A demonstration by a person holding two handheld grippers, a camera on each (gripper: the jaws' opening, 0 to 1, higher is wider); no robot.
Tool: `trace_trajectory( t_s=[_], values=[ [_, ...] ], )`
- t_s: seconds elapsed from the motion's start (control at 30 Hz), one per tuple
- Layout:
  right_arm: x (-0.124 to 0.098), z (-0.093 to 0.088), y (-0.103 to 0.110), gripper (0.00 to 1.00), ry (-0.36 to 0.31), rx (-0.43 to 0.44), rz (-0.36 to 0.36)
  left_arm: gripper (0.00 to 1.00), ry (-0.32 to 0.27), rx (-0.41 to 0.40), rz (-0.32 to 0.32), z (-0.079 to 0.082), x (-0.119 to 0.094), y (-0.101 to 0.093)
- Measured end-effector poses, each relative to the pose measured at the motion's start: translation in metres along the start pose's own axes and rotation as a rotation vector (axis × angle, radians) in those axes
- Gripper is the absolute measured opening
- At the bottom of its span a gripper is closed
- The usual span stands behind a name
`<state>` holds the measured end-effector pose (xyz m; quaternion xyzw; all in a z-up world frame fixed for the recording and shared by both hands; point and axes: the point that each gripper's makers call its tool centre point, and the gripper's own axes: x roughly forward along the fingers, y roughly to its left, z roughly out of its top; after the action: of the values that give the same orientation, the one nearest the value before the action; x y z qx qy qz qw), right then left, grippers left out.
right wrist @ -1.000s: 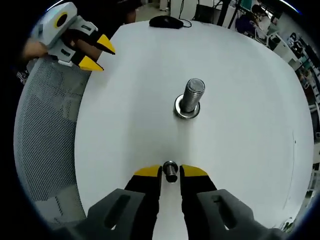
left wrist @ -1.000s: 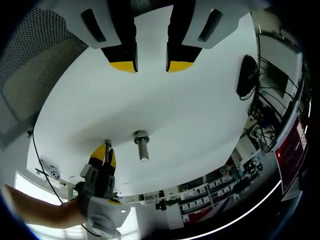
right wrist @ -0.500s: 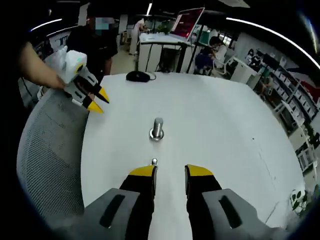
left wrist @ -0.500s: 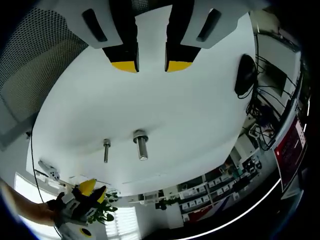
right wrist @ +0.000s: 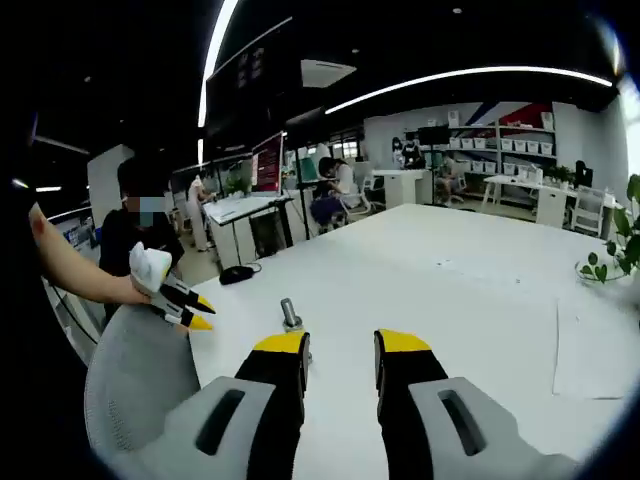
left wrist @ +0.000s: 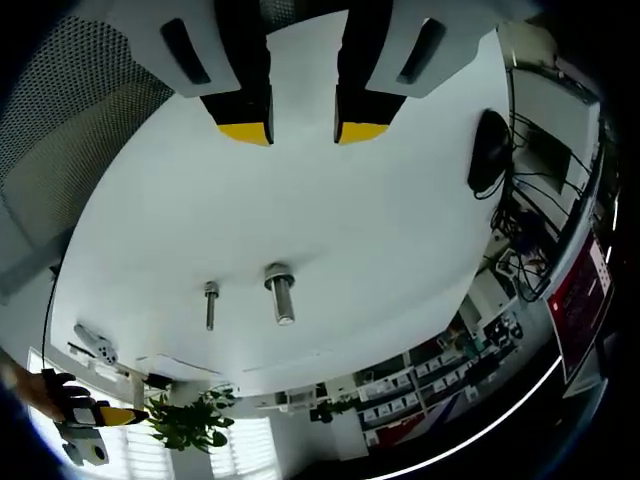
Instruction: Place the washer onto the threaded stud by aligning its center hole with the stud, sliding it down to the base, and recovering from edge contact or off-axis alignment until the washer reaches the visible bottom stop.
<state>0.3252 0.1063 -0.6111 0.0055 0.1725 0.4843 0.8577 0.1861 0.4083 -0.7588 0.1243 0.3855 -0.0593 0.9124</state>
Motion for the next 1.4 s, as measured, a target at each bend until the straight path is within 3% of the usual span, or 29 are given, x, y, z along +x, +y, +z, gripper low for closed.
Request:
trace_trajectory(
  t_s=[0.1, 0.23, 0.37, 0.47, 0.5, 0.57, 0.6, 0.73, 0.83, 0.93, 0.97, 1.0, 1.07, 1.1, 1.2, 1.27, 1.4],
  values=[
    [-0.020, 0.001, 0.000, 0.35, -0.086, 0.072, -0.041, 0.22, -0.007, -0.004, 0.007, 0.001, -0.001, 0.001],
    [-0.040, -0.014, 0.002, 0.43, -0.117, 0.070, -0.094, 0.22, -0.032, -0.020, 0.018, 0.006, -0.004, 0.004],
    [-0.048, -0.031, 0.008, 0.46, -0.143, 0.166, -0.145, 0.22, -0.077, -0.047, 0.017, 0.013, -0.007, 0.006],
    [-0.047, -0.047, 0.020, 0.48, -0.123, 0.172, -0.167, 0.22, -0.101, -0.067, 0.016, 0.016, -0.010, 0.005],
    [-0.047, -0.059, 0.013, 0.48, -0.110, 0.184, -0.178, 0.22, -0.112, -0.073, 0.016, 0.018, -0.012, 0.005],
    [-0.044, -0.071, 0.020, 0.48, -0.083, 0.186, -0.203, 0.22, -0.183, -0.081, 0.032, 0.031, -0.016, 0.008],
    [-0.042, -0.076, 0.023, 0.49, -0.076, 0.187, -0.214, 0.22, -0.189, -0.089, 0.028, 0.032, -0.018, 0.007],
    [-0.036, -0.093, 0.030, 0.50, -0.050, 0.236, -0.276, 0.22, -0.185, -0.123, 0.017, 0.030, -0.020, 0.004],
    [-0.041, -0.109, 0.016, 0.50, 0.006, 0.175, -0.367, 0.22, -0.223, -0.176, 0.009, 0.033, -0.025, 0.006],
    [-0.038, -0.118, 0.022, 0.50, 0.008, 0.232, -0.374, 0.22, -0.222, -0.226, -0.003, 0.019, -0.028, 0.003],
    [-0.035, -0.123, 0.024, 0.49, 0.020, 0.225, -0.373, 0.22, -0.227, -0.250, 0.003, 0.017, -0.029, 0.005],
    [-0.034, -0.127, 0.024, 0.47, 0.044, 0.199, -0.374, 0.22, -0.262, -0.334, -0.011, 0.019, -0.031, 0.006],
    [-0.034, -0.140, 0.024, 0.38, 0.148, 0.070, -0.368, 0.26, -0.258, -0.397, -0.045, 0.016, -0.030, 0.004],
    [-0.037, -0.146, 0.017, 0.34, 0.200, 0.051, -0.407, 0.28, -0.252, -0.410, -0.047, 0.015, -0.028, 0.004],
    [-0.031, -0.147, 0.021, 0.37, 0.181, 0.080, -0.371, 0.27, -0.237, -0.362, -0.071, 0.015, -0.024, -0.002],
    [-0.028, -0.153, 0.026, 0.34, 0.230, 0.053, -0.333, 0.27, -0.237, -0.305, -0.081, 0.017, -0.023, -0.006],
    [-0.030, -0.158, 0.021, 0.34, 0.249, 0.086, -0.364, 0.27, -0.237, -0.321, -0.088, 0.018, -0.022, -0.006]
  ],
)
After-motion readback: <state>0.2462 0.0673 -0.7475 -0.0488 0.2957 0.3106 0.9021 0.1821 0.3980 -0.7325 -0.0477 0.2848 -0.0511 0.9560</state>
